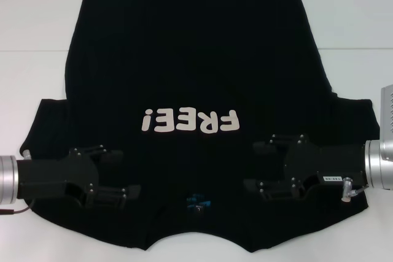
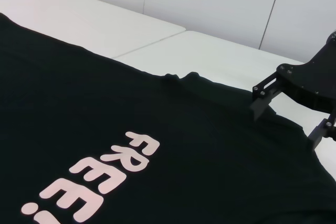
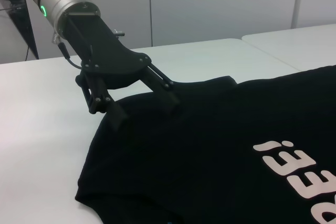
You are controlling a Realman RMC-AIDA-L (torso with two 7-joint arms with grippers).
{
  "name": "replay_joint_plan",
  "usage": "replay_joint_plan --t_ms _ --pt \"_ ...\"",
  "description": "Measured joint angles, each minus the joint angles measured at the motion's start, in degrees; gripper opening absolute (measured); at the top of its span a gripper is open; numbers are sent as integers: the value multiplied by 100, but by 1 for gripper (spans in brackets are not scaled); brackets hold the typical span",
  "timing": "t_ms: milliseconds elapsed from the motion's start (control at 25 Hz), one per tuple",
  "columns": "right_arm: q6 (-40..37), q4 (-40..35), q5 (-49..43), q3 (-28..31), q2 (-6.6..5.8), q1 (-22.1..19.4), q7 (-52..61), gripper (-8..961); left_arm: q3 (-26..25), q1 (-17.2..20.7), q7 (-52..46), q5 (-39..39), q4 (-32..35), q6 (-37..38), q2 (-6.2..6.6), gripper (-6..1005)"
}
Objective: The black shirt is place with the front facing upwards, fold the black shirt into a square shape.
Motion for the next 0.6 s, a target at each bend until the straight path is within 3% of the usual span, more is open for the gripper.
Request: replay_joint_plan --t_ms 600 --pt "0 -2 -23 0 0 -6 21 836 -1 41 0 -1 -8 3 -2 938"
